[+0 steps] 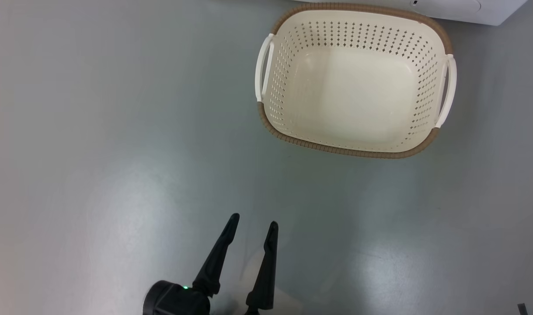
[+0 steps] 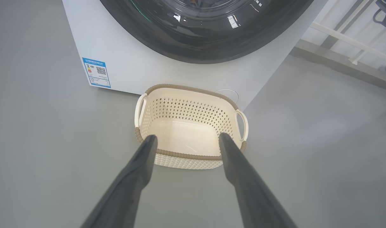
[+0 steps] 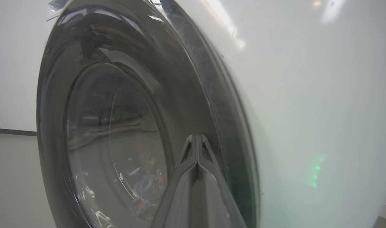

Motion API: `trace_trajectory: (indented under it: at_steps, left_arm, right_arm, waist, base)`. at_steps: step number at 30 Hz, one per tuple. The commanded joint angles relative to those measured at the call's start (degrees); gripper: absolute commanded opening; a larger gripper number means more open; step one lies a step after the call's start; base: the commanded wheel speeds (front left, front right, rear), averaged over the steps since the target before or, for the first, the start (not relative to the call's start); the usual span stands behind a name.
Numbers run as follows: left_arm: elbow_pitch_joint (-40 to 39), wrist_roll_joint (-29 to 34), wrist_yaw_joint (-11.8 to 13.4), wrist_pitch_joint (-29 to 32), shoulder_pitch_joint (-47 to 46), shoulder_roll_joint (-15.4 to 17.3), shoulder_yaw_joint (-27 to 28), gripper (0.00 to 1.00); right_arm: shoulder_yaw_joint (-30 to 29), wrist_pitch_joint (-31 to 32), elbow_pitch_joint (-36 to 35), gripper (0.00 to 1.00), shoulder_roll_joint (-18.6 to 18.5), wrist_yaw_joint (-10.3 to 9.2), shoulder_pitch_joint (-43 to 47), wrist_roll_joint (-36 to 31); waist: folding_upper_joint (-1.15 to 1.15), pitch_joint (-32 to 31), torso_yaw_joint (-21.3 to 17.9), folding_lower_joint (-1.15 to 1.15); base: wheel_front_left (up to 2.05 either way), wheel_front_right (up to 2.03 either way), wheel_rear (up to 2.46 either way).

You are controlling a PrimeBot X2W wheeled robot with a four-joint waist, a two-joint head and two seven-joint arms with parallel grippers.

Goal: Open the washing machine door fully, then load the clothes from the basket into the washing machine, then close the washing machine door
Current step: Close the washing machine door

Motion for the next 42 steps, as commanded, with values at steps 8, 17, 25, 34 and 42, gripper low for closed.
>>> trace_trajectory:
  at_steps: [8, 17, 25, 34, 42]
  left_arm:
    - [-1.4, 0.1, -0.1, -0.4, 0.6, 0.2, 3.3, 1.00]
    - [0.8, -2.3, -1.8, -0.4, -0.8, 0.2, 8.9, 1.00]
    - [5.7, -3.2, -5.2, -0.4, 1.7, 0.2, 16.3, 1.00]
    - [10.0, -3.4, -8.8, -0.4, 6.7, 0.2, 22.9, 1.00]
    - [11.7, -2.4, -10.9, -0.4, 10.7, 0.2, 25.8, 1.00]
  right_arm:
    - [-0.9, 1.3, -0.8, 0.00, 0.3, -1.90, 0.7, 1.4]
    - [-0.5, 1.3, -12.5, 0.71, 4.4, -1.90, 16.5, 5.1]
    - [-1.2, 1.3, -18.4, 1.00, 8.6, -1.90, 36.0, 3.7]
    - [-2.5, 1.3, -20.5, 1.00, 12.0, -1.90, 53.2, 0.2]
    - [-5.7, 1.3, -22.5, 1.00, 13.7, -1.90, 64.0, -3.0]
  waist:
    - [0.00, -1.9, -2.1, 0.00]
    - [0.00, -8.3, -7.5, 0.00]
    - [0.00, -18.3, -14.0, 0.00]
    - [0.00, -28.4, -19.7, 0.00]
    - [0.00, -34.4, -22.7, 0.00]
  base:
    - [0.00, 0.00, 0.00]
    - [0.00, 0.00, 0.00]
    - [0.00, 0.00, 0.00]
    - [0.00, 0.00, 0.00]
    - [0.00, 0.00, 0.00]
